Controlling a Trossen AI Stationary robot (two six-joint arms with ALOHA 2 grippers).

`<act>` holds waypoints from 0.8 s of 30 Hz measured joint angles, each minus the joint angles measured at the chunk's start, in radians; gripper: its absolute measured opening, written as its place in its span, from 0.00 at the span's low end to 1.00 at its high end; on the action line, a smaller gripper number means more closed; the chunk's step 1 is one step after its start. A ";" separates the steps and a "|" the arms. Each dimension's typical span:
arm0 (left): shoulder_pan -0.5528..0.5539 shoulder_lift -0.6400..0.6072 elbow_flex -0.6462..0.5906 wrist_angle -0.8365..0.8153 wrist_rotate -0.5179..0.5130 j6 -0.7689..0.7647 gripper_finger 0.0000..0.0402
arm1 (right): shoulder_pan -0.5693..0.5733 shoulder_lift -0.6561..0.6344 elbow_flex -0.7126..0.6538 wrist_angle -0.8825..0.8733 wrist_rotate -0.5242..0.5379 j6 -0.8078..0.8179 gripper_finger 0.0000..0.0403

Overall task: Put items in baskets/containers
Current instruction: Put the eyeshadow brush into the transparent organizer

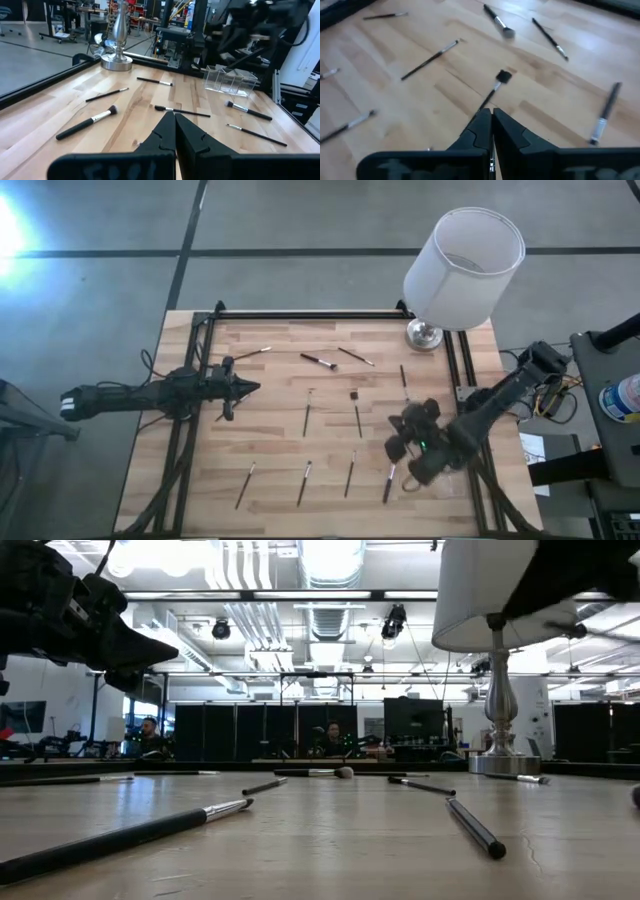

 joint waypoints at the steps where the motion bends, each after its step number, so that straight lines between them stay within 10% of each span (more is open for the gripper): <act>1: 0.000 0.001 0.000 -0.001 0.000 0.000 0.00 | 0.034 0.025 0.036 -0.072 0.007 0.048 0.02; 8: 0.000 0.010 0.000 0.001 -0.001 0.000 0.00 | 0.279 0.235 0.274 -0.517 -0.029 0.502 0.02; 24: 0.000 0.024 0.000 0.001 -0.008 -0.010 0.00 | 0.396 0.331 0.279 -0.511 -0.089 0.604 0.02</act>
